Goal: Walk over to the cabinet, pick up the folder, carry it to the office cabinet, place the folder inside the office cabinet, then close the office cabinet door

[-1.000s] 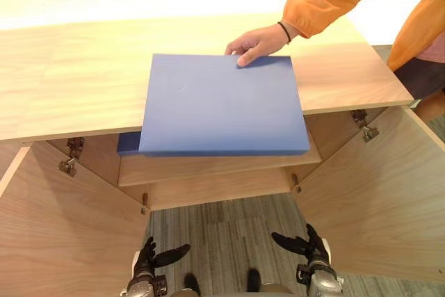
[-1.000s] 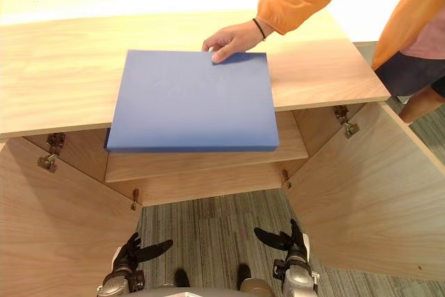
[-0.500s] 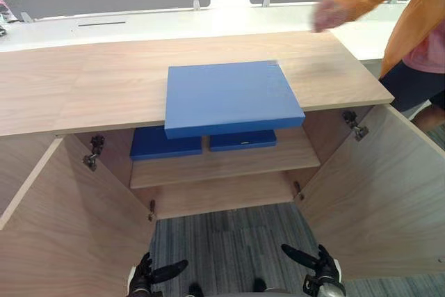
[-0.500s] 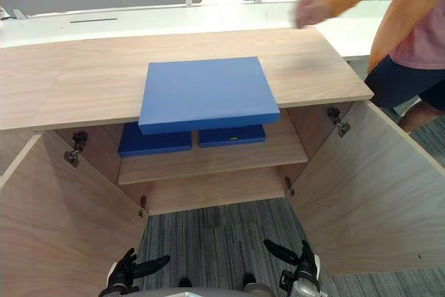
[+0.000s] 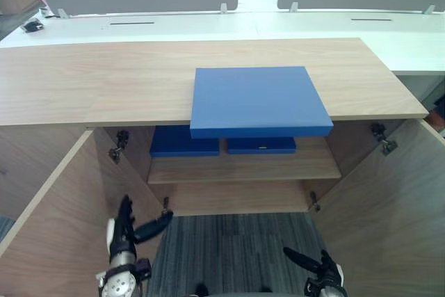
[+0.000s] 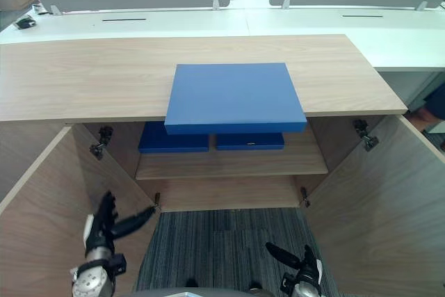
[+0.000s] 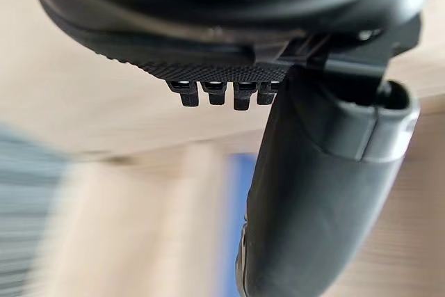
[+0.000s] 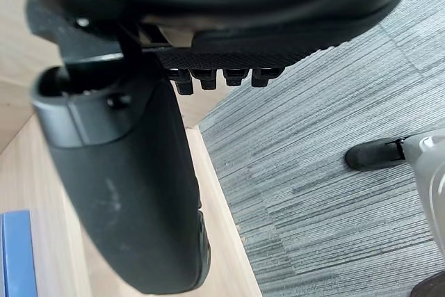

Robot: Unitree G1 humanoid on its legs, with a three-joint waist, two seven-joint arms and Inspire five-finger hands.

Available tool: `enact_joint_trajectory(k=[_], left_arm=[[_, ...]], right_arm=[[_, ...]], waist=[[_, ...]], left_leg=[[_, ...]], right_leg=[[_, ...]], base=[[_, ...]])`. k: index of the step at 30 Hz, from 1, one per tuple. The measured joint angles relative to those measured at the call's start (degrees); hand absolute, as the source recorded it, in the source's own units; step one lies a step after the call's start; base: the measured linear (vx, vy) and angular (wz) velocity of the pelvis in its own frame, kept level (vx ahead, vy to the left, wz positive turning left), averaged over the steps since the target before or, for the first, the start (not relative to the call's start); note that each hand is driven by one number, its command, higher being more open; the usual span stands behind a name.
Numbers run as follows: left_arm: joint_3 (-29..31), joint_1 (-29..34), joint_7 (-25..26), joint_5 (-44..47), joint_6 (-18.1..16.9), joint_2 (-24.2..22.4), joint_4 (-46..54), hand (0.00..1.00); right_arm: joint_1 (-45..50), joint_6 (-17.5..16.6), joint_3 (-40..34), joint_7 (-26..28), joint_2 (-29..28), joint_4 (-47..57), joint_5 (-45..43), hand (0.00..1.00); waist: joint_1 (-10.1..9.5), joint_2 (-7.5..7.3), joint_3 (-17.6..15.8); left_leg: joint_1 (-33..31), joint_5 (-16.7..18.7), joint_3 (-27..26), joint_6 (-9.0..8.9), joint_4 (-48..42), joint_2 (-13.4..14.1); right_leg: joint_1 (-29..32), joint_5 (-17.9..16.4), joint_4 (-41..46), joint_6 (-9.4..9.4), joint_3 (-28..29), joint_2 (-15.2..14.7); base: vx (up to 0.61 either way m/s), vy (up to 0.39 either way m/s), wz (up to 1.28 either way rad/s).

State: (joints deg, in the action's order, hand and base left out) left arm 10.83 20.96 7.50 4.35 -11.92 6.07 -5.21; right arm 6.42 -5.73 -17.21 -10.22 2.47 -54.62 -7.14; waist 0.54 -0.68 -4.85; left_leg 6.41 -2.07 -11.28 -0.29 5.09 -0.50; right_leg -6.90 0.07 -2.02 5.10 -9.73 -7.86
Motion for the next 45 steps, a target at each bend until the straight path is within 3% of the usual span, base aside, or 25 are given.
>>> enact_joint_trajectory(k=[5,12,17,21,28,37,38,45], left_arm=[[-0.1,0.1,2.6,-6.7,-3.8,0.8,12.2,1.00],[-0.1,0.1,7.9,-19.4,-5.8,5.4,19.4,1.00],[-3.5,-0.8,8.9,-27.0,-5.7,13.1,22.0,1.00],[-11.3,-7.1,8.7,-35.9,-5.7,20.7,25.7,1.00],[-21.7,-20.6,7.4,-45.5,-6.5,25.0,24.2,1.00],[-23.6,-25.5,4.6,-49.7,-1.7,26.1,13.2,1.00],[-23.6,-25.5,4.4,-50.0,-1.3,26.1,12.7,0.00],[-22.4,-28.1,3.4,-51.7,0.9,24.8,11.6,0.00]], right_arm=[[1.0,-0.3,0.5,0.6,0.2,0.0,0.0,1.00],[5.0,-0.7,2.6,1.1,0.9,-0.1,0.0,1.00],[5.7,-0.9,4.3,1.5,1.6,-1.8,0.1,1.00],[5.6,-1.2,4.6,1.8,1.7,-2.6,0.5,1.00],[5.9,-1.3,6.5,3.2,2.4,-2.5,0.5,1.00],[5.4,-1.2,8.7,4.1,3.2,-2.2,0.5,1.00],[5.4,-1.2,8.7,4.1,3.2,-2.2,0.5,1.00],[5.1,-0.8,8.7,4.2,3.2,-2.1,0.5,1.00]], waist=[[-0.49,1.24,-0.4],[-0.30,1.34,-0.3],[0.07,1.31,0.6],[0.56,1.24,1.4],[2.68,1.30,1.8],[4.12,1.26,1.8],[4.14,1.24,1.8],[4.02,1.18,1.8]], left_leg=[[2.0,0.1,0.4,-0.17,0.3,0.4],[3.1,0.1,0.7,-0.20,0.3,0.9],[2.9,0.2,0.5,-0.34,0.3,1.1],[3.0,0.4,-0.7,-0.63,0.0,1.2],[2.6,0.8,-3.0,-1.01,0.0,1.5],[1.9,0.9,-3.6,-1.11,0.3,1.7],[1.8,0.9,-3.6,-1.10,0.3,1.7],[1.2,1.2,-3.7,-1.19,0.1,1.6]], right_leg=[[-1.6,-0.6,0.4,-0.90,0.0,0.3],[-2.2,-1.8,1.3,-1.38,0.0,0.7],[-2.1,-1.0,1.0,-0.33,0.2,0.7],[-1.9,-0.7,0.8,-0.31,1.6,0.8],[-0.1,-0.4,0.9,-0.63,3.9,1.5],[0.8,0.0,-0.1,-1.02,4.5,1.7],[0.8,0.1,-0.3,-0.95,4.5,1.7],[0.9,0.5,-1.4,-0.93,4.5,1.8]], base=[[-0.05,-0.026,-0.01],[-0.07,-0.026,0.00],[0.01,-0.001,-0.01],[0.04,0.003,-0.14],[0.00,-0.010,-0.19],[-0.01,-0.016,-0.04],[0.00,0.000,0.00],[0.00,-0.004,0.00]])
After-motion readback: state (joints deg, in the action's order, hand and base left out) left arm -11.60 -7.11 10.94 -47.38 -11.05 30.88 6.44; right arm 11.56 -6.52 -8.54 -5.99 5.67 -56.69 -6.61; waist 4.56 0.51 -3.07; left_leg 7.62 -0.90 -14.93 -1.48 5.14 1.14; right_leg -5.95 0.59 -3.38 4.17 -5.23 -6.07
